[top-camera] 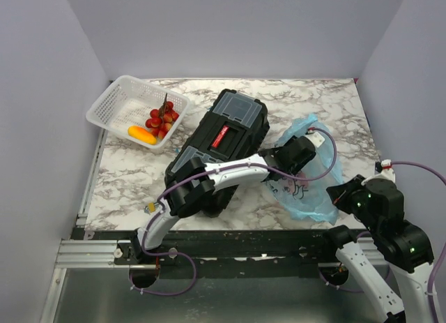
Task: Take the fake fruits out of the plastic bag
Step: Take out the fake fruit from the plastic bag.
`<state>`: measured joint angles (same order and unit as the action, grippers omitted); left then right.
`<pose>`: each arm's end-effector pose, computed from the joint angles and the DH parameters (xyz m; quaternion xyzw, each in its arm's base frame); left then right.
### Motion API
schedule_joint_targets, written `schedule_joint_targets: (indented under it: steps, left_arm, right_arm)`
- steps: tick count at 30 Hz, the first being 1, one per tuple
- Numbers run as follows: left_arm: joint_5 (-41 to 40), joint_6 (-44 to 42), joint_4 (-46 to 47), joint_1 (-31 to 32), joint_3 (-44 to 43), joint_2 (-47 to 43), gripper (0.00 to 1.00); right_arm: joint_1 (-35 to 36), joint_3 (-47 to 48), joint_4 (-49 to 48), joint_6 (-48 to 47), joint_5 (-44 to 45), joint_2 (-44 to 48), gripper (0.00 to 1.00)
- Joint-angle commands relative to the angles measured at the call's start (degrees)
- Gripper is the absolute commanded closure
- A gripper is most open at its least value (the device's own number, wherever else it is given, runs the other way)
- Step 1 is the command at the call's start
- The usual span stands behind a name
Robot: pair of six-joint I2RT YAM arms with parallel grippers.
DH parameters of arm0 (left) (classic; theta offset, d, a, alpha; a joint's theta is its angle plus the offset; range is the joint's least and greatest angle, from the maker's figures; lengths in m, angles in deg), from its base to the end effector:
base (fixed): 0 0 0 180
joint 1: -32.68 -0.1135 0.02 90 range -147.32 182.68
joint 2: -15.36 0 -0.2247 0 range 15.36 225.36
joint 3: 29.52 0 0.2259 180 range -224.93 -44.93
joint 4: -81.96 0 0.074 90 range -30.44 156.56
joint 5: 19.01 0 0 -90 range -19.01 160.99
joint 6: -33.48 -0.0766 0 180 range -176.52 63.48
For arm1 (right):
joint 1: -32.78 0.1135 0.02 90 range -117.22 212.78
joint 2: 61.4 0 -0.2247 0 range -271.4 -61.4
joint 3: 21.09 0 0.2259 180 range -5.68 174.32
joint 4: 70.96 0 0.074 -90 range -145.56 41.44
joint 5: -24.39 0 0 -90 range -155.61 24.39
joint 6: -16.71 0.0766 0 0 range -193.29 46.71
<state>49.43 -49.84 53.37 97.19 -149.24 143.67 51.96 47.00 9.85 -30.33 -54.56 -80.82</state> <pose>0.2399 -0.4378 0.1683 0.3526 0.8104 -0.1181 0.4528 0.0838 0.0136 0.2785 0.2251 0.8429 0.1763 0.4559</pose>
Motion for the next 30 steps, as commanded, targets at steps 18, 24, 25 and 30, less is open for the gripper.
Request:
schedule_joint_targets:
  steps: [18, 24, 25, 30]
  left_arm:
    - [29.0, 2.0, -8.7, 0.1, 12.0, -27.8, 0.91]
    - [31.9, 2.5, -10.6, -0.7, 14.3, -32.8, 0.91]
    - [31.9, 2.6, -10.7, -1.1, 14.8, -33.7, 0.91]
    - [32.6, 4.0, -11.3, -4.1, 15.8, -37.7, 0.92]
  right_arm:
    - [0.0, -4.3, -5.7, -0.8, -0.3, -2.0, 0.99]
    - [0.0, -4.6, -6.0, -1.0, -0.3, -2.3, 0.99]
    - [0.1, -4.5, -6.0, -1.0, -0.2, -2.1, 0.99]
    - [0.0, -4.6, -6.1, -1.1, -0.3, -2.1, 0.99]
